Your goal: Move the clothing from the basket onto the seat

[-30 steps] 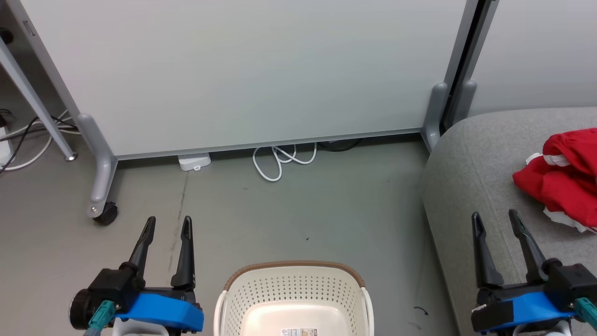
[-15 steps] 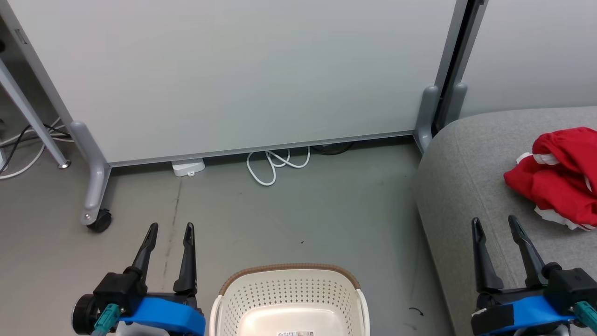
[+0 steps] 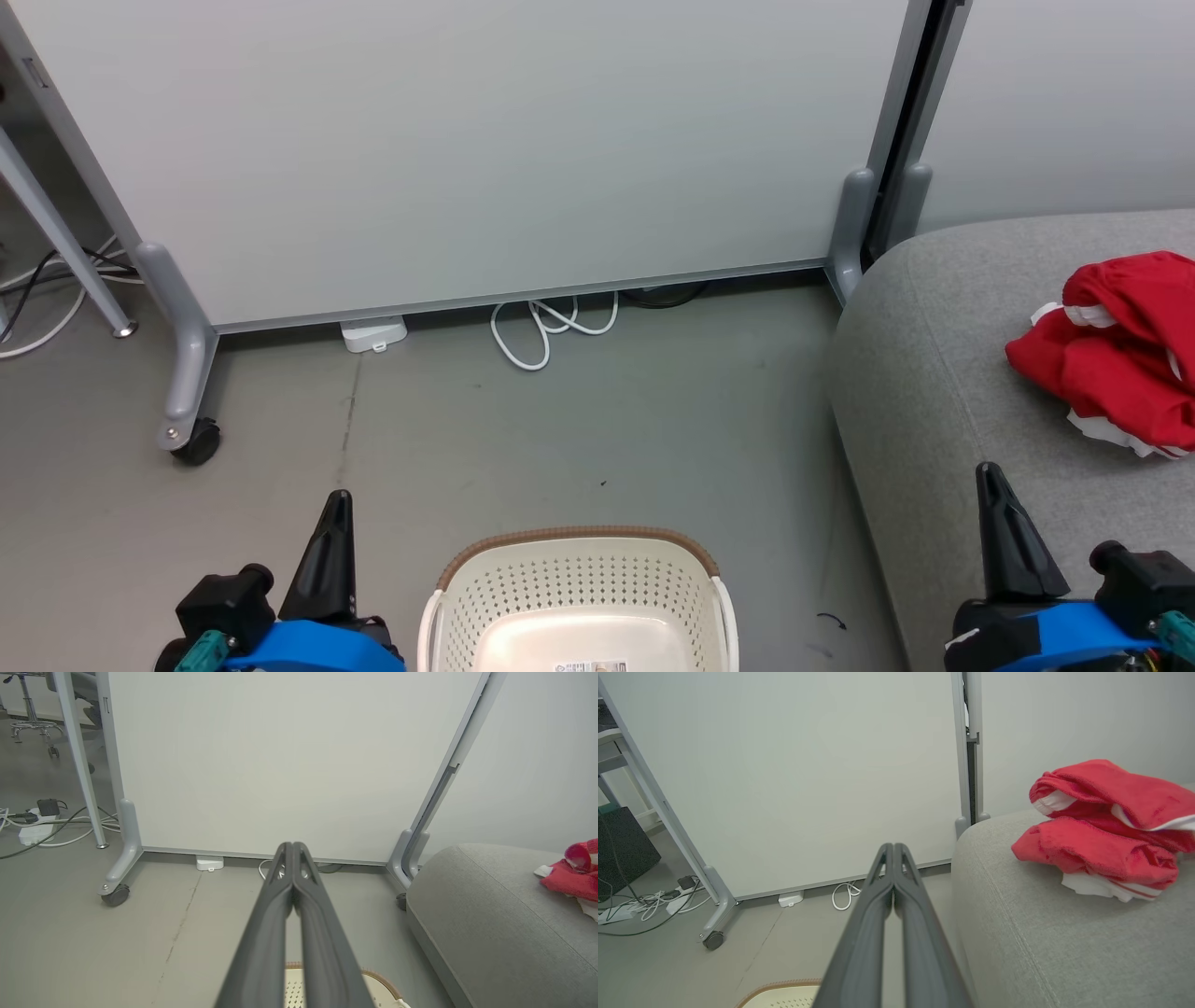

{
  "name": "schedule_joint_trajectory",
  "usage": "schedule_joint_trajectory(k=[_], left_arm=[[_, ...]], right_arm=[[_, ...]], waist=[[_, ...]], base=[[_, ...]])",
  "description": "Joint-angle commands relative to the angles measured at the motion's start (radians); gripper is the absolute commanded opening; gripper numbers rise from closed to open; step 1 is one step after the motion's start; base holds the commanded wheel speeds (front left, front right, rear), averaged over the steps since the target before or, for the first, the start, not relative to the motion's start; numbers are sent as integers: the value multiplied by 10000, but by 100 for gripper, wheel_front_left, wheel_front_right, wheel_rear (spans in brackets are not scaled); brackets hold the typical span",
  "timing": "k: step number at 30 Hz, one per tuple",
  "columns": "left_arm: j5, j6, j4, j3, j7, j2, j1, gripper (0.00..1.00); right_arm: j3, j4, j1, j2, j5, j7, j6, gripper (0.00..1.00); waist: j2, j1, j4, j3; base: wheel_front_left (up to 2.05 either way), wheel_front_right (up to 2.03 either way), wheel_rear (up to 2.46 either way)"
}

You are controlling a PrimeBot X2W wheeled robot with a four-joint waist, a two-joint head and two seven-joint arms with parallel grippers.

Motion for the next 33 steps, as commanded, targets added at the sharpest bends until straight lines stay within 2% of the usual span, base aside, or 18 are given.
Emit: schedule_joint_trajectory(k=[1, 16, 33], left_arm=[[-339, -2, -195, 105, 69, 11, -281, 0], [-2933, -6, -384, 460, 729, -56, -412, 0], [-5385, -10, -532, 812, 1375, -118, -551, 0]], right_arm=[[-39, -131, -234, -31, 383, 78, 0, 0], [-55, -80, -392, -35, 3147, 724, 1, 0], [-115, 31, -588, -40, 5750, 1377, 2, 0]], waist=[[-1, 0, 1, 3], [-1, 0, -8, 41], [-1, 0, -17, 84]], base=[[0, 0, 0], [0, 0, 0], [0, 0, 0]])
